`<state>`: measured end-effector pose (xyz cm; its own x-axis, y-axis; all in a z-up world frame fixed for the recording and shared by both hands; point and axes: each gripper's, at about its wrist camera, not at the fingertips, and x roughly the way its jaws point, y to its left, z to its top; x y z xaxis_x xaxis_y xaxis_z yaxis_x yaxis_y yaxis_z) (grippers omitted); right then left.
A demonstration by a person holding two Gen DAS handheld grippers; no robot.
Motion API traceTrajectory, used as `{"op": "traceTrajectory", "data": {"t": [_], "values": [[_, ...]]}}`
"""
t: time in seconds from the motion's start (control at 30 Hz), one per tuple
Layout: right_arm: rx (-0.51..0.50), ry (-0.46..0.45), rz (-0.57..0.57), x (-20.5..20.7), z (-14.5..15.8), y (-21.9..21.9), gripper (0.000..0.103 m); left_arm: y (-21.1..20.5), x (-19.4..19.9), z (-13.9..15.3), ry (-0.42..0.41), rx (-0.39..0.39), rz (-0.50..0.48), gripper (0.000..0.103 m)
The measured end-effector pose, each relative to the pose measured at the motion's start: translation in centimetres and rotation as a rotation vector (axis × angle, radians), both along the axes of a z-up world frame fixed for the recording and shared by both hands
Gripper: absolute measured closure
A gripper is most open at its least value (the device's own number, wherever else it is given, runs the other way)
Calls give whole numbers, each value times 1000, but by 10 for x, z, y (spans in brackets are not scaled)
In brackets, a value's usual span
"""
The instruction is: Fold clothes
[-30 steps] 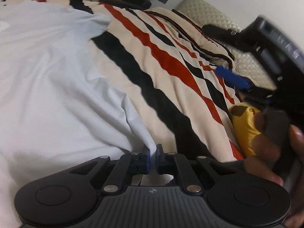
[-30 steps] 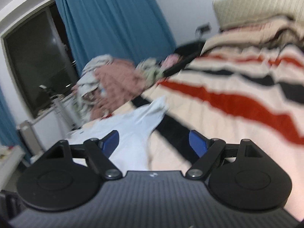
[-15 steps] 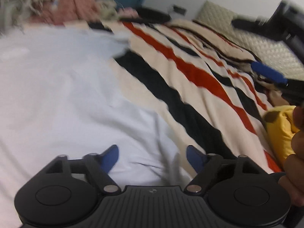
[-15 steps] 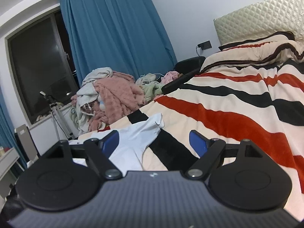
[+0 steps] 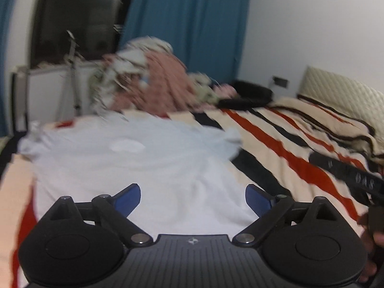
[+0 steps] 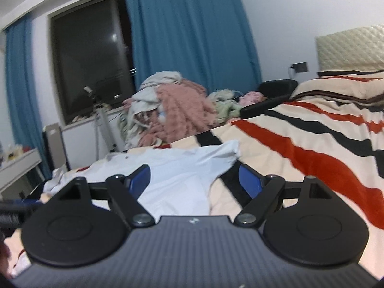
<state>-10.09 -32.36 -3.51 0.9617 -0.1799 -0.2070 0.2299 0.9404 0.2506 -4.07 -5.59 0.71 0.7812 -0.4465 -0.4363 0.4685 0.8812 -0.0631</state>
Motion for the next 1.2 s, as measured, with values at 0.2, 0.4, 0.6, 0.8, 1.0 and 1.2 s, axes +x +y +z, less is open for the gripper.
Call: {"op": "traceTrajectory", "data": {"t": [0.2, 0.4, 0.6, 0.8, 1.0, 1.2], "values": [[-16, 27, 93, 8, -5, 25, 21, 23, -5, 4, -13, -31, 57, 5], [2, 52, 98, 13, -8, 28, 21, 41, -6, -3, 4, -48, 110, 4], [-15, 61, 95, 16, -9, 32, 21, 39, -8, -7, 0, -54, 119, 1], [-40, 62, 95, 17, -10, 36, 21, 43, -10, -7, -6, -60, 169, 0], [-40, 68, 89, 18, -12, 36, 21, 43, -9, -7, 17, -67, 161, 0], [65, 72, 76, 38, -16, 18, 22, 39, -9, -8, 31, -59, 162, 0]]}}
